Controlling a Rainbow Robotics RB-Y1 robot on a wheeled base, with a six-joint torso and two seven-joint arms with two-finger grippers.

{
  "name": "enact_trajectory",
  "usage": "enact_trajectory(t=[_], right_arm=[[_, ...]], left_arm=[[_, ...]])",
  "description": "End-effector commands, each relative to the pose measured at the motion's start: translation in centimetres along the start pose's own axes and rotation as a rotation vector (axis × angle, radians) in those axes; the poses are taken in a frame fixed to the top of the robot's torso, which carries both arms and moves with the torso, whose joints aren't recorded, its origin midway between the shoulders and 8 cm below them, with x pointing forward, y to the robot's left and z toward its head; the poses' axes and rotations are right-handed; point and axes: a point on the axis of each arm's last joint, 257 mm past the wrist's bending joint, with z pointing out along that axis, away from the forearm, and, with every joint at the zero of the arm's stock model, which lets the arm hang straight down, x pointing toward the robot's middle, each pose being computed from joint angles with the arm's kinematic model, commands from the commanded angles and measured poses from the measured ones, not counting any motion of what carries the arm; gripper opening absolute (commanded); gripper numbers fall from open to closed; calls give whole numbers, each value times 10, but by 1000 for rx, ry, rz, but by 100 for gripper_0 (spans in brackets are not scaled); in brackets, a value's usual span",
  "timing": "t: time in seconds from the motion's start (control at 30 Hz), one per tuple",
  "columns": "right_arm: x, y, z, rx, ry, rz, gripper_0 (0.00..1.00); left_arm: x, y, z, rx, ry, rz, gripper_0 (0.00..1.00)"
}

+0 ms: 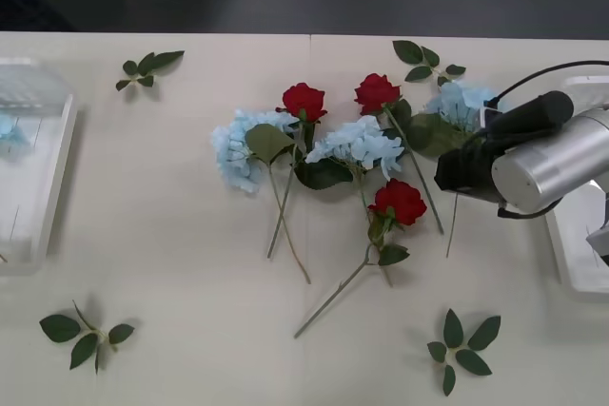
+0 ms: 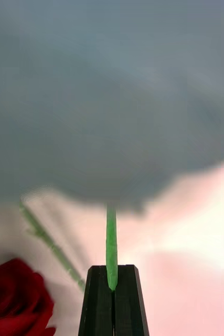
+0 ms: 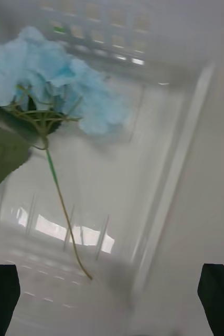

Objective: Put the red flowers into the right box and the blue flowers into the left box

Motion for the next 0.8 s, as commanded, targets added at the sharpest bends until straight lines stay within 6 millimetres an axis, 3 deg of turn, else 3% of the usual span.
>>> enact_trajectory(t=[0.03, 0.13, 0.33, 0.5, 0.63, 0.8], right_arm=[[-22, 10, -32, -47, -42, -9, 0], [-27, 24, -54, -99, -53, -16, 0], [-33, 46, -89, -211, -98, -46, 0], [-31, 58, -111, -268, -157, -154, 0], [-25, 83, -124, -391, -192, -154, 0], [-17, 102, -144, -486, -209, -192, 0]], left_arm=[[-10, -41, -28, 57, -51, 80, 100], [2, -86, -35, 154, -71, 87, 100], [29, -151, -48, 284, -78, 103, 100], [45, -188, -55, 341, -68, 160, 100], [54, -222, -65, 430, -73, 232, 100], [58, -243, -80, 537, -108, 337, 100]])
